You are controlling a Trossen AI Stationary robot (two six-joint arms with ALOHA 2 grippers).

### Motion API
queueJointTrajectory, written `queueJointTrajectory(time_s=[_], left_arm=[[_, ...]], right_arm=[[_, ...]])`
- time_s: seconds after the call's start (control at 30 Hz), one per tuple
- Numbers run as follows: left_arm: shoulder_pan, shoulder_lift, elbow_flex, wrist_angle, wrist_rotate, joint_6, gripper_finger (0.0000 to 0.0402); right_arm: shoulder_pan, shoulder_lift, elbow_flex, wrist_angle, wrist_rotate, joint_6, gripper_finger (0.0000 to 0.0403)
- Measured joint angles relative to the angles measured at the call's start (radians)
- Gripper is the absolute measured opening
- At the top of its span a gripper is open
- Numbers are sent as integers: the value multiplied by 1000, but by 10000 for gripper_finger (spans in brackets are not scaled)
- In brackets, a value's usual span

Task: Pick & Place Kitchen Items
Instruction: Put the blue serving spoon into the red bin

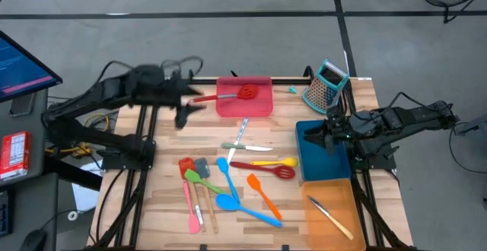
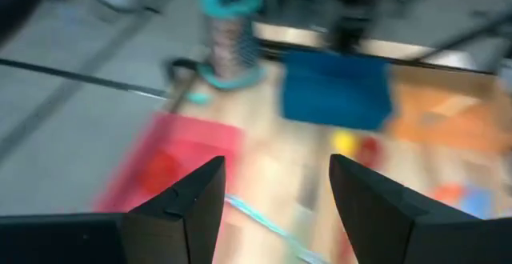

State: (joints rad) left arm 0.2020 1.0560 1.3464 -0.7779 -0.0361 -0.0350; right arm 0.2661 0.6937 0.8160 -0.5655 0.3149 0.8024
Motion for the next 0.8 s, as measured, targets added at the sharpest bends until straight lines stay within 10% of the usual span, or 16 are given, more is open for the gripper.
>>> queueJointTrajectory(time_s=[0.33, 0.8], left_arm=[[-417, 114, -2, -233, -65, -280, 205], [-527, 385, -2, -123, -11, -301, 204]], right_arm=[[0, 0, 0, -5, 0, 2, 161], [2, 0, -1, -16, -81, -17, 161]])
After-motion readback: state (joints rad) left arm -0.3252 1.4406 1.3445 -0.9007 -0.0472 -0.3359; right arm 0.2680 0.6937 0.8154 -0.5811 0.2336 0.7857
